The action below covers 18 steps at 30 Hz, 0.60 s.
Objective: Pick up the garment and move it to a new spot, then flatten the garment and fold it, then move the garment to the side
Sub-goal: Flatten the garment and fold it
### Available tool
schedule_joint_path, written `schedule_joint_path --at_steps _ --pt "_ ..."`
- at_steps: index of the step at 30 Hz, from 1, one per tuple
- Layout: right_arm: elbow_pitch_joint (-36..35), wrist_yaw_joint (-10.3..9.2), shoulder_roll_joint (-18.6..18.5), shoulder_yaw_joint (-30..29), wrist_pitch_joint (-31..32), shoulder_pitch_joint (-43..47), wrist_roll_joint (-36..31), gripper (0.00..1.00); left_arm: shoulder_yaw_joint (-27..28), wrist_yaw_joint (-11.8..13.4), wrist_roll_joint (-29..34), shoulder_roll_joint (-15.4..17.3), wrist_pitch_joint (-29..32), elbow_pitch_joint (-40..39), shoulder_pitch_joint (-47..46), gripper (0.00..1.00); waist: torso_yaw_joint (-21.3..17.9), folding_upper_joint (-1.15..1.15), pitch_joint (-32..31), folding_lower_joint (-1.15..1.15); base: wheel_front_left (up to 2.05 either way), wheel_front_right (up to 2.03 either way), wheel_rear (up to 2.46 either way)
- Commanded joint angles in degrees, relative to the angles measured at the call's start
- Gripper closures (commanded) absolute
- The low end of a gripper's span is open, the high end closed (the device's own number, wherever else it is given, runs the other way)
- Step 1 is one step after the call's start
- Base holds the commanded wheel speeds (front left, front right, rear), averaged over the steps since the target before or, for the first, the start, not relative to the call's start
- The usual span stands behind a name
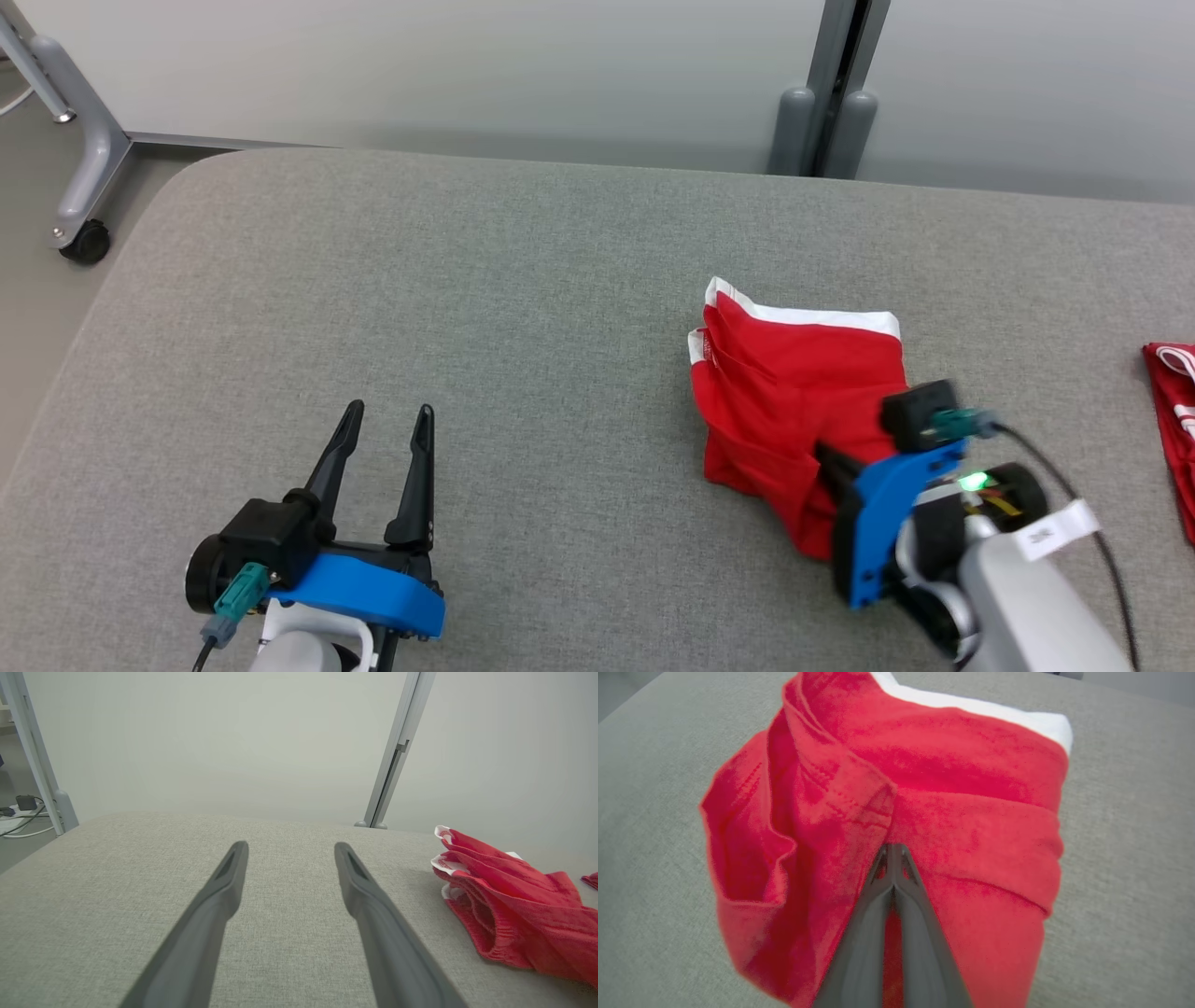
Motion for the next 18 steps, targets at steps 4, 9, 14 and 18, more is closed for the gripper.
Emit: schedule_joint_path --at_steps 4,9,14,18 --pt "-1.81 0.03 1.09 7.94 1.71 0.82 3.97 1.0 0.44 -0.43 -0.16 0.44 -0.25 0.07 -0.23 0.0 -0.38 0.0 -0.48 0.0 0.0 0.0 0.0" --pt "-7.61 0.02 0.26 19.76 5.01 2.25 11.42 1.0 1.41 -0.43 -0.01 0.21 -0.25 0.14 0.57 0.0 -1.55 0.0 -1.4 0.0 0.0 0.0 0.0" --pt "-14.1 0.02 -1.17 22.88 2.73 3.91 17.03 1.0 2.65 -0.43 0.1 -0.21 -0.25 0.23 1.67 0.0 -3.11 0.0 -2.89 0.0 0.0 0.0 0.0" --pt "-17.89 0.02 -1.25 16.77 -4.58 5.88 15.82 0.0 4.16 -0.42 0.33 -0.31 -0.25 0.12 2.68 0.0 -4.41 0.0 -4.25 0.0 0.0 0.0 0.0"
